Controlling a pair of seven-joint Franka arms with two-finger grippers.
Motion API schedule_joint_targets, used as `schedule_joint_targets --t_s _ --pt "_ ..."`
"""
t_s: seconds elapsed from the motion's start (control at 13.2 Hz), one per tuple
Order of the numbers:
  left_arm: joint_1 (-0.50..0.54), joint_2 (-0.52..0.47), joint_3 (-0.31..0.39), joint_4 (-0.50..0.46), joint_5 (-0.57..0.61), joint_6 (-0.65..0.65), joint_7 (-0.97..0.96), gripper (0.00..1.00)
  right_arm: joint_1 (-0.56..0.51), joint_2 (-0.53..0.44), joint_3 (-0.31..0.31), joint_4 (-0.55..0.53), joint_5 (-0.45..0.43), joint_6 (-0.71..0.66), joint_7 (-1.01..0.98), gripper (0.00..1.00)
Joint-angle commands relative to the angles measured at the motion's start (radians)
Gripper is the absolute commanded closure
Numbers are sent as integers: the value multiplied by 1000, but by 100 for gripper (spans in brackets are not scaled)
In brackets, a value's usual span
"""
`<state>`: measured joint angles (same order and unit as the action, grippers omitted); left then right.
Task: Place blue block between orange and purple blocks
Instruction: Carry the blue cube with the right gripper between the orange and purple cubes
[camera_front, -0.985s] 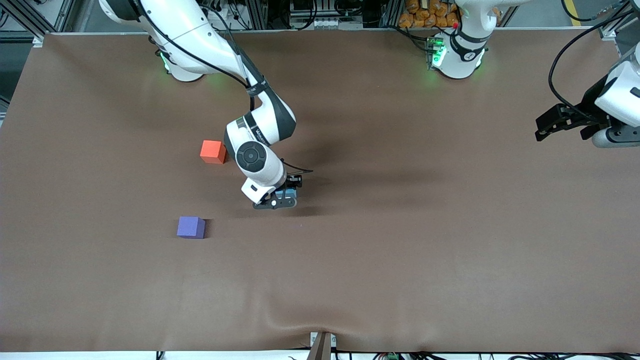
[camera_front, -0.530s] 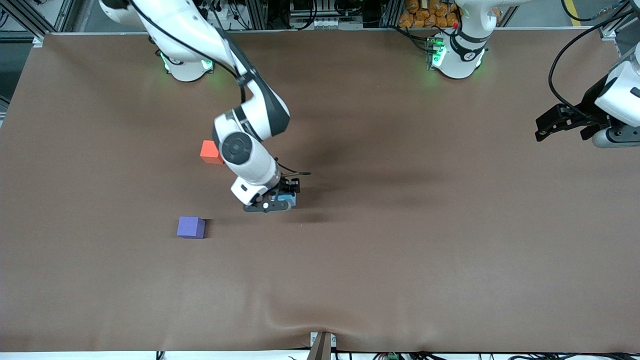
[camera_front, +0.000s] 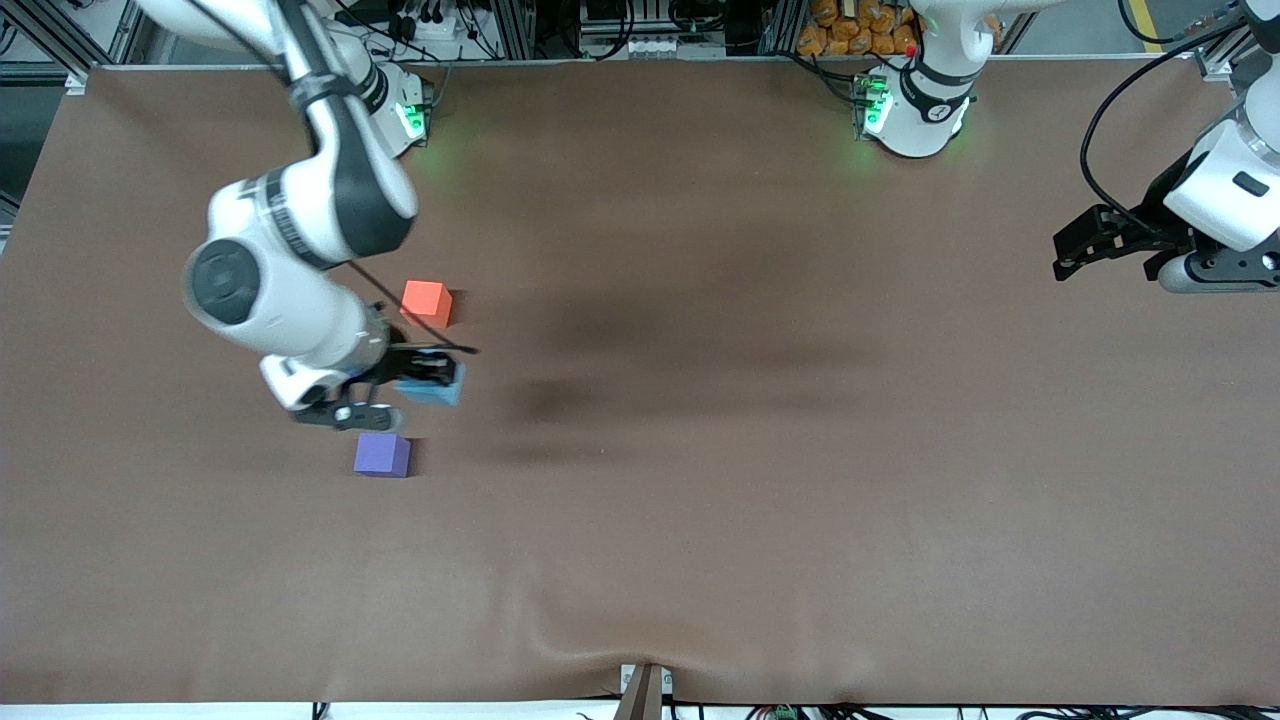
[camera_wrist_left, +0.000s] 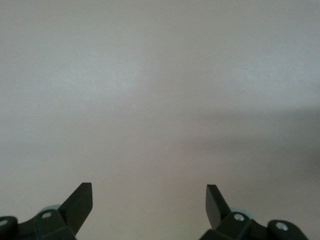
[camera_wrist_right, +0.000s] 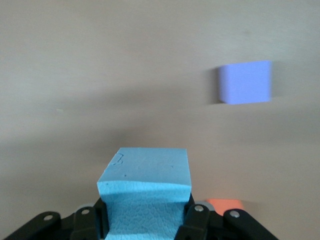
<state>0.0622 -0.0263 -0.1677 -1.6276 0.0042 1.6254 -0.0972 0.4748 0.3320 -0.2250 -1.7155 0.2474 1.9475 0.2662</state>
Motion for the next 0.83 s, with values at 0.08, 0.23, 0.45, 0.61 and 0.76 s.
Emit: schedule_joint_targets --t_s 0.08,0.23,0.45,0.61,0.76 --pt "5 -12 0 -1 -24 1 13 0 -142 19 16 -137 -7 69 -224 100" --pt "7 -12 0 -3 -24 1 13 0 -134 33 18 -177 -5 106 -236 100" --pt "7 -11 2 -3 -24 1 11 0 -99 65 18 -222 -5 183 -229 100" --pt "8 -9 2 -5 -24 4 13 0 -64 70 16 -239 -7 226 -228 100" --pt "8 -3 2 -3 -24 5 11 0 -68 96 16 -240 -7 226 -228 100"
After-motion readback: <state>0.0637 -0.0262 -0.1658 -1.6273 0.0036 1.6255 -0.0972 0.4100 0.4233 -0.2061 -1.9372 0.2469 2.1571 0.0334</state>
